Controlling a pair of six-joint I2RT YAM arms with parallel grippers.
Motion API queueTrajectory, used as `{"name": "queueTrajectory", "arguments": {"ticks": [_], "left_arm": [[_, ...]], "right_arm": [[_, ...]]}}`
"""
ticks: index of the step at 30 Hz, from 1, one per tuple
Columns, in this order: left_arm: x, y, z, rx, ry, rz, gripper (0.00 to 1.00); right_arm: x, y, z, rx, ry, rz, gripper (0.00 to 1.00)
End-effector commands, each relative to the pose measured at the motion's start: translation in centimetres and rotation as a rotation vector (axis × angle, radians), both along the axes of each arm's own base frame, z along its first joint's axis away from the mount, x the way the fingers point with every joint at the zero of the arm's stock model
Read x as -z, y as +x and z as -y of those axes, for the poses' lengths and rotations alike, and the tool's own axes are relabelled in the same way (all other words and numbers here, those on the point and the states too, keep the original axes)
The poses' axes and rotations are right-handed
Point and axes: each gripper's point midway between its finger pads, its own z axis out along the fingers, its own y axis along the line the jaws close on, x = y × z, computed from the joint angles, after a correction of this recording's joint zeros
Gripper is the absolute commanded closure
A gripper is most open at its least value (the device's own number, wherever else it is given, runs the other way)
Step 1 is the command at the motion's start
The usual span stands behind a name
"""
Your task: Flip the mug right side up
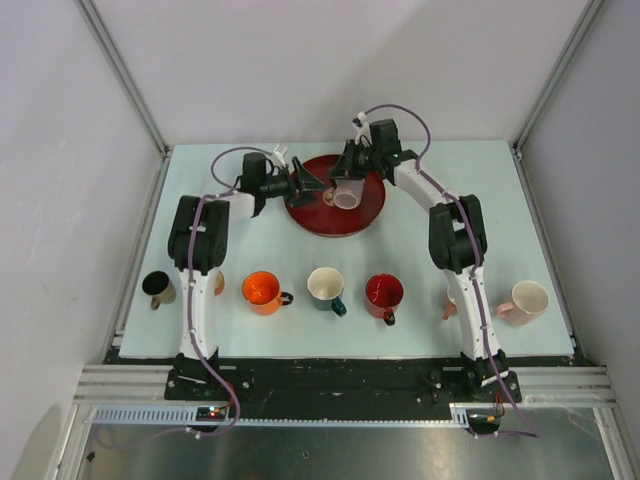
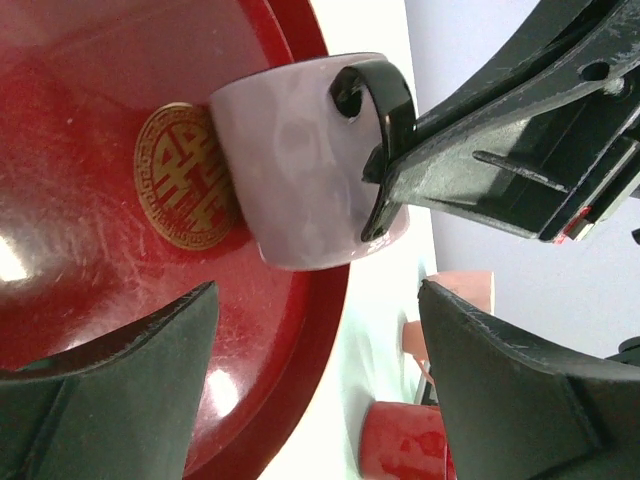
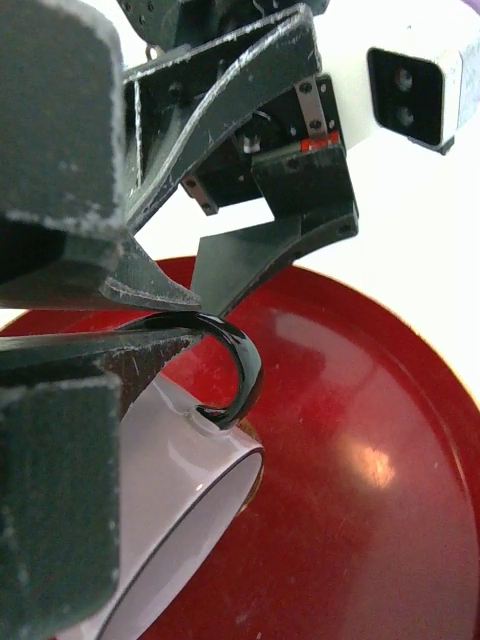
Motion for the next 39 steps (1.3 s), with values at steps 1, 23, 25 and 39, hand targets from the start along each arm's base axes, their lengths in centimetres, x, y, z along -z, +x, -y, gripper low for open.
{"name": "queueTrajectory", "arguments": {"ticks": [1, 23, 25, 39], "left_arm": [[-3.5, 0.5, -1.4, -0.035, 0.006, 0.083, 0.16], [-2.5, 1.0, -2.7, -0.054, 0.141, 0.092, 0.17], [-2.6, 1.0, -2.7, -0.050, 0.146, 0.099, 0.17], [-2.8, 1.1, -2.9, -0.039, 0.177, 0.114, 0.17]], "right_arm": [[-2.5, -0.1, 1.6, 0.049, -0.104, 0.068, 1.00], [1.9, -0.4, 1.5, 0.071, -0.449, 0.116, 0.71], [1.3, -0.8, 1.0, 0.032, -0.420, 0.122, 0.61], [-8.1, 0.5, 4.4, -0.070, -0.153, 0.221, 0.07]]}}
